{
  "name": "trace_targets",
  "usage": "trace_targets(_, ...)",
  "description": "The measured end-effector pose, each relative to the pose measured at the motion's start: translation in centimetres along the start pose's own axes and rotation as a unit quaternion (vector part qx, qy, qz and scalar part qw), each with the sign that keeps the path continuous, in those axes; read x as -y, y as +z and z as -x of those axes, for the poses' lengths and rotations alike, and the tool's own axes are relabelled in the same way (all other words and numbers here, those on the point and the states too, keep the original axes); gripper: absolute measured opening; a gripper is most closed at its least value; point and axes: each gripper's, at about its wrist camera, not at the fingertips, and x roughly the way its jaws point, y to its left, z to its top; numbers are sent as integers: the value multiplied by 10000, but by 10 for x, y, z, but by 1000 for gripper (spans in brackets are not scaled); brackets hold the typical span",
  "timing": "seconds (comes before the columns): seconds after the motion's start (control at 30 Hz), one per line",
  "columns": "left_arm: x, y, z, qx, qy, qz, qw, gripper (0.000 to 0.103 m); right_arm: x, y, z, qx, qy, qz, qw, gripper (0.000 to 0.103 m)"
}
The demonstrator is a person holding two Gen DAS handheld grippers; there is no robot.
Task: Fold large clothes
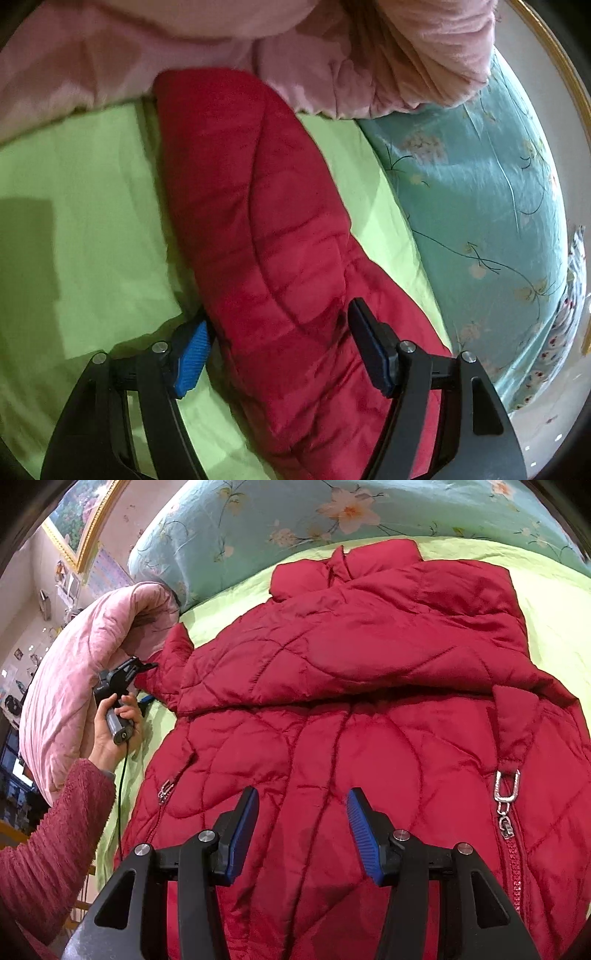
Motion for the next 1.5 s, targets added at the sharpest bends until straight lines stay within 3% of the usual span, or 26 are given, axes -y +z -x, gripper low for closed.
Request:
trace_targets(0.03,1,-1,0,34,15,-66,10000,46,1,-1,0,3,-4,-6,10000,52)
trace_targets(0.1,4,-2,1,27,-27,-229,9997,25,0,-1,2,15,-6,-9,10000,52)
trace_targets(0.13,4,-4,2,34,-59,-281,9996,15,0,-1,2,20,-7,-7,10000,52)
trace_targets(0.17,6,-6,4,28,-91,-349,9993,12,-1,-1,2,23,-5,-1,10000,52)
trace_targets(0.4,39,-32,46,359,-176,-1091,9932,8,-6,2,5,84,74,29,9999,52)
trace_targets(0.67,101,-77,99,704,-512,-2063,9746,7,0,3,13,199,138,-95,9997,52)
trace_targets(0.8,135,-107,119,818,-690,-2550,9610,7,9,4,22,299,110,-197,9993,52)
trace_targets(1.03,189,-164,129,659,-929,-3456,9314,7,26,7,43,542,37,-452,9975,52)
trace_targets(1.27,233,-231,113,435,-820,-4417,8923,7,53,16,66,858,2,-791,9932,52)
trace_targets(1.33,241,-254,105,376,-728,-4731,8772,7,61,18,71,945,18,-901,9914,52)
trace_targets(1.5,250,-318,75,215,-249,-5645,8248,7,84,27,80,1100,77,-1229,9863,52)
